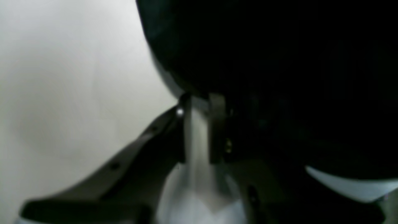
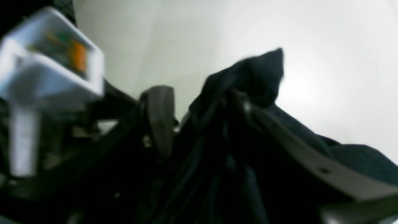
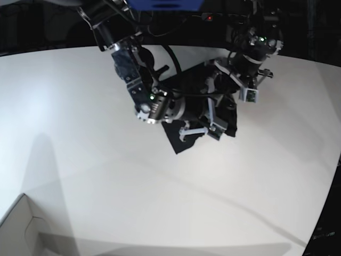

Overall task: Layout the t-shirt on the table in an organized manner, then fold the t-shirt properly
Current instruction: 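Fold the strip in half, bringing the right gripper's end over the left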

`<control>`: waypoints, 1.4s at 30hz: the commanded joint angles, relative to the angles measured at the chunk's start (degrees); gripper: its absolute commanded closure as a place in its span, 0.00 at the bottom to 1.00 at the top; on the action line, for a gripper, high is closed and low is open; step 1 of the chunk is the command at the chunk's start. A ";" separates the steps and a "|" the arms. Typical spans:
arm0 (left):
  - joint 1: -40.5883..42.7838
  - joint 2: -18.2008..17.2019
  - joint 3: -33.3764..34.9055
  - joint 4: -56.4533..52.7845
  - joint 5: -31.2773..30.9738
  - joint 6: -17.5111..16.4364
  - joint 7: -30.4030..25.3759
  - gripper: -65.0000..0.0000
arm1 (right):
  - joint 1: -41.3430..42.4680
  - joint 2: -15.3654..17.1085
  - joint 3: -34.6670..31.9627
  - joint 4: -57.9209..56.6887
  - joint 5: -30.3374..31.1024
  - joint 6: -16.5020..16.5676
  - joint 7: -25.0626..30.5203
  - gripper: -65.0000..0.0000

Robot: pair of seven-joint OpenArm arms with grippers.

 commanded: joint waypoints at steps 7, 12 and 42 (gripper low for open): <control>5.37 -0.40 -1.21 5.67 -0.48 -0.25 -1.16 0.64 | -2.47 3.01 5.13 11.54 1.66 0.19 2.13 0.44; 10.56 -0.31 -6.13 9.98 -0.65 -0.42 -1.16 0.64 | -5.11 4.41 10.67 13.65 1.74 0.19 1.86 0.44; 8.36 0.22 -36.02 12.35 -25.80 -0.51 -1.07 0.64 | -16.36 11.18 -3.75 22.27 1.74 0.19 2.13 0.44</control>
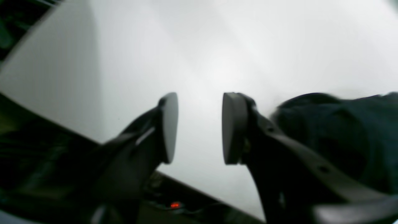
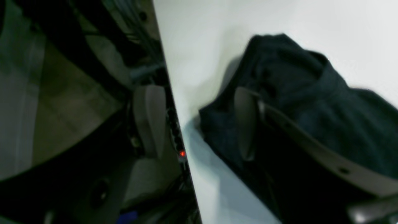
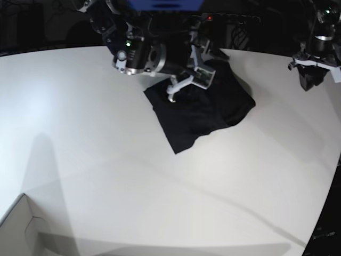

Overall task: Layout the t-shirt on the table in an organized manner, then fold the t-shirt properly
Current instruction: 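Fold the strip in half, bringing the right gripper's end over the left, then push the folded bundle with the right gripper to square it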

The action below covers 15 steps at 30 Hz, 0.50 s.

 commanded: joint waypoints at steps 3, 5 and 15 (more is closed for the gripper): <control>0.47 -0.48 3.06 1.14 -5.96 -0.23 0.91 0.64 | -0.85 0.41 6.45 2.25 0.48 0.17 1.14 0.44; 0.30 -0.48 5.43 1.14 -9.03 -0.23 3.81 0.64 | -2.08 0.41 10.76 3.31 0.48 0.17 1.14 0.44; -0.93 -0.57 15.19 0.70 -12.11 -0.23 6.62 0.19 | -3.23 -1.61 24.03 4.72 0.56 0.17 0.79 0.44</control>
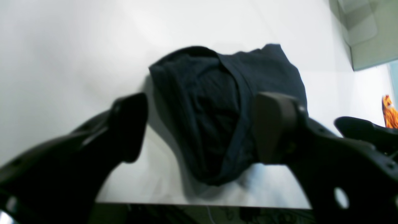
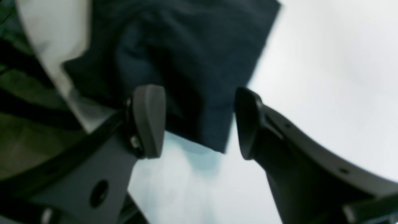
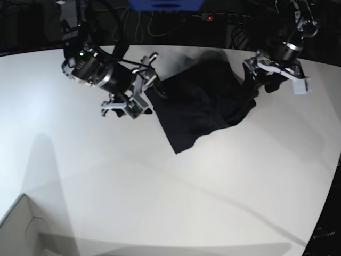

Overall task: Layout the t-shirt on the table in an organized manner, then fold the t-shirt properly
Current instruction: 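Push the folded bundle with the right gripper to square it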

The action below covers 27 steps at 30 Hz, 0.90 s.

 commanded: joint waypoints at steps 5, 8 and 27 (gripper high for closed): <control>0.97 -2.06 -0.38 1.34 -1.14 -0.42 -0.81 0.15 | 6.05 -4.08 -0.34 0.47 0.98 0.19 1.49 0.55; 2.55 -3.82 -0.46 1.34 -1.23 -0.42 -1.16 0.15 | 9.04 -7.42 -1.92 -1.73 0.89 0.19 0.52 0.77; 3.87 -3.74 -8.82 0.81 -1.23 -0.42 -0.72 0.14 | 14.23 -1.71 -1.83 -23.88 0.80 0.19 6.24 1.00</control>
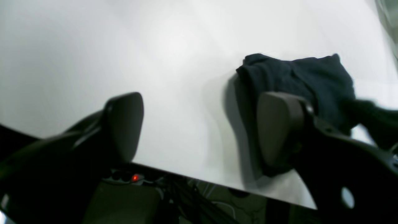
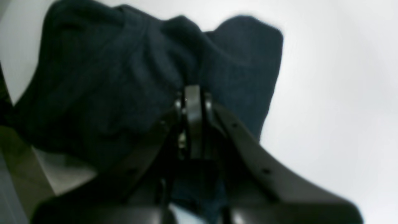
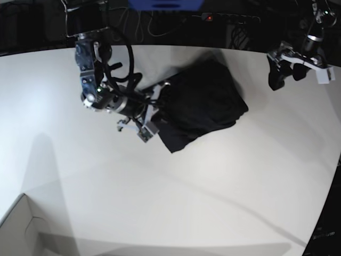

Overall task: Layout the t-shirt on the table in an organized manner, then fold the t-shirt properly
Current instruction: 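Push the folded bundle with the right gripper to square it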

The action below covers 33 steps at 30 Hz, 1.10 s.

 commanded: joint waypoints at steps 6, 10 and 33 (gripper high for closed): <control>-1.10 -0.46 1.11 0.77 -0.99 -0.45 -1.09 0.14 | -0.62 1.47 0.07 0.84 0.78 0.17 2.91 1.00; -1.18 -0.46 3.40 1.03 -1.08 -0.45 -1.09 0.14 | -0.80 1.21 0.16 4.80 0.87 0.17 2.99 1.00; -5.76 6.66 18.17 -2.05 9.65 0.17 -1.18 0.00 | -11.17 1.47 5.43 19.74 0.69 0.17 2.47 1.00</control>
